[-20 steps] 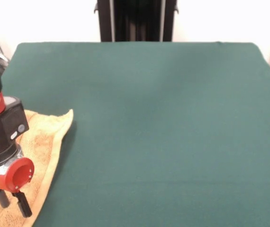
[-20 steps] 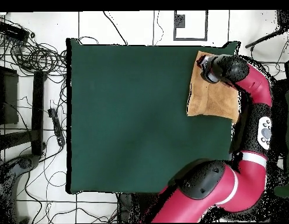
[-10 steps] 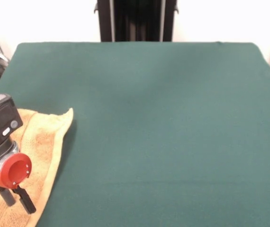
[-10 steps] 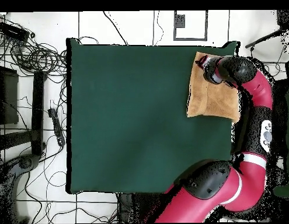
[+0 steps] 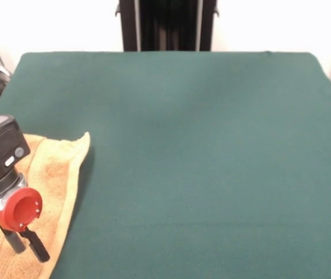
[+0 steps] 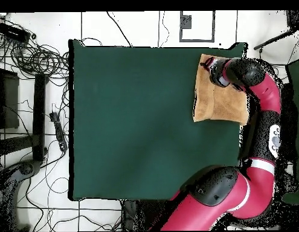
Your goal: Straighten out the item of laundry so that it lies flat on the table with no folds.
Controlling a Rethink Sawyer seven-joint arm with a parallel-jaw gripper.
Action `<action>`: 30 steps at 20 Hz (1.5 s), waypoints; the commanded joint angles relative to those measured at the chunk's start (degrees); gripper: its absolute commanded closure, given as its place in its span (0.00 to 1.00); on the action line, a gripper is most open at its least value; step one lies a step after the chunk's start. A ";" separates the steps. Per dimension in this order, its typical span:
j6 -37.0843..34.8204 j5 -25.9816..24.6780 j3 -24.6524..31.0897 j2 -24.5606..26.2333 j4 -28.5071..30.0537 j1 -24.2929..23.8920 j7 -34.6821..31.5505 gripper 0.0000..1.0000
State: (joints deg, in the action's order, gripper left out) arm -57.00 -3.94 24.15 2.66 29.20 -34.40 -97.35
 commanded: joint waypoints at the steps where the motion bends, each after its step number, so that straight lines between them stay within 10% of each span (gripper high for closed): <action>1: -8.84 2.26 4.06 3.41 15.74 5.70 4.16 0.00; 30: 7.72 -1.14 -9.88 -6.39 23.63 14.19 -15.64 0.00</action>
State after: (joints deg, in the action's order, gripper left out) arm -54.73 -3.66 17.71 -3.66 42.78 -24.59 -97.37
